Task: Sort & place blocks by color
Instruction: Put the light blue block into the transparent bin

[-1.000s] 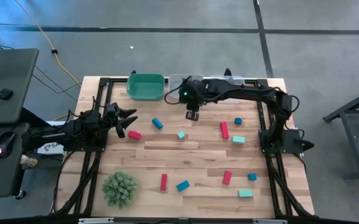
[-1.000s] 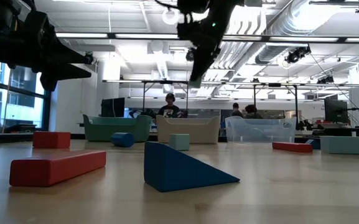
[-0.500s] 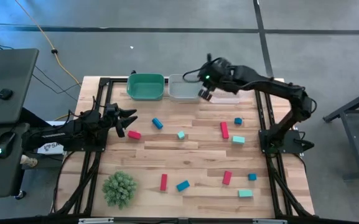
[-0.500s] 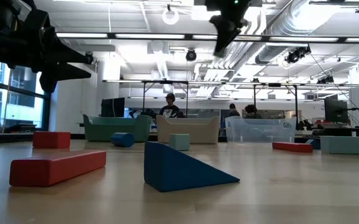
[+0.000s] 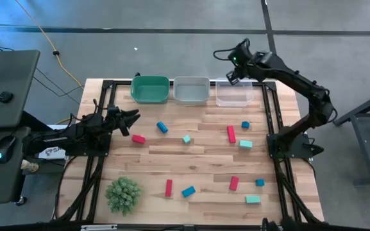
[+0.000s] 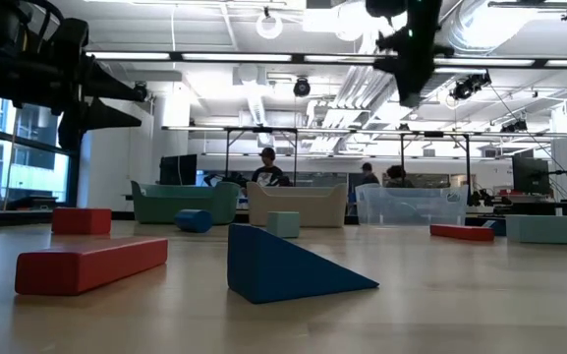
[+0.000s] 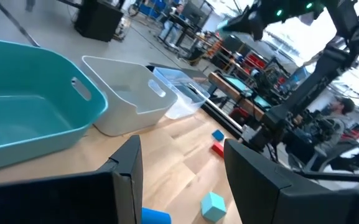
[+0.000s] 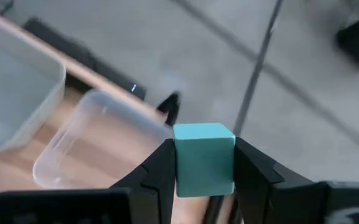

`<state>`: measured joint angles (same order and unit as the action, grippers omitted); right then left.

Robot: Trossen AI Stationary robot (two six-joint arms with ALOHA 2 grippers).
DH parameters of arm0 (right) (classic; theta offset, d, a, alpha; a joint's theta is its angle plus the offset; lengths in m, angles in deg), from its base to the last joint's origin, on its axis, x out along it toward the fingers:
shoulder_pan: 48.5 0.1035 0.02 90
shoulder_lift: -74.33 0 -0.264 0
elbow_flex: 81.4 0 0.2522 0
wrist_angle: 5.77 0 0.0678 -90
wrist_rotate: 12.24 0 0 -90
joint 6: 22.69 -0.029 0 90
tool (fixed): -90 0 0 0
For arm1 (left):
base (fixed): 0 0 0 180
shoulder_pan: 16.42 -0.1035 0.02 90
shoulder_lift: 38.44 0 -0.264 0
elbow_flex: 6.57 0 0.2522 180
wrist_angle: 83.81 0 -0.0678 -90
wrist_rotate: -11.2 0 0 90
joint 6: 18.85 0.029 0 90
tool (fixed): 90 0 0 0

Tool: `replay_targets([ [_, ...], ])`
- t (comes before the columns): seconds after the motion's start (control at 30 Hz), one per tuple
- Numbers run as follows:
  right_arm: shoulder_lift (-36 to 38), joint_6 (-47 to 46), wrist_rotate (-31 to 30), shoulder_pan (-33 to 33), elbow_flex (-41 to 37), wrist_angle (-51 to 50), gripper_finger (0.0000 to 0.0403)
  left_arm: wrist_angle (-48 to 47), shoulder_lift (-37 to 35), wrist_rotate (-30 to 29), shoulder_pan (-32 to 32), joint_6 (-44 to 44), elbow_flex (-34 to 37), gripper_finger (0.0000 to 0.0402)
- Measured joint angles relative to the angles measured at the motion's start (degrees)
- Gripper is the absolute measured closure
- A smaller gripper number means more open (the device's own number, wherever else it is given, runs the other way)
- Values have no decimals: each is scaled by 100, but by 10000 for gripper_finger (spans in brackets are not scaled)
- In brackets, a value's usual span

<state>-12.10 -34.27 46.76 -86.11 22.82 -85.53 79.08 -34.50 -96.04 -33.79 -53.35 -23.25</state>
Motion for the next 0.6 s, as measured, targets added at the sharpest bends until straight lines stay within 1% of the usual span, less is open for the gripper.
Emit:
replay_targets([
  [0.17, -1, 384, 1249, -568, -906, 1191, 299, 1, 0, -15, 0, -2, 0, 254],
  [0.33, -2, 390, 2190, -961, -1758, 2190, 299, 1, 0, -17, 0, -69, 0, 254],
  [0.47, -2, 347, 2699, -1131, -2329, 2714, 299, 1, 0, -92, 0, -334, 0, 254],
  [0.6, -2, 256, 2845, -1165, -2777, 3055, 299, 7, 1, -164, -1, -413, 0, 254],
])
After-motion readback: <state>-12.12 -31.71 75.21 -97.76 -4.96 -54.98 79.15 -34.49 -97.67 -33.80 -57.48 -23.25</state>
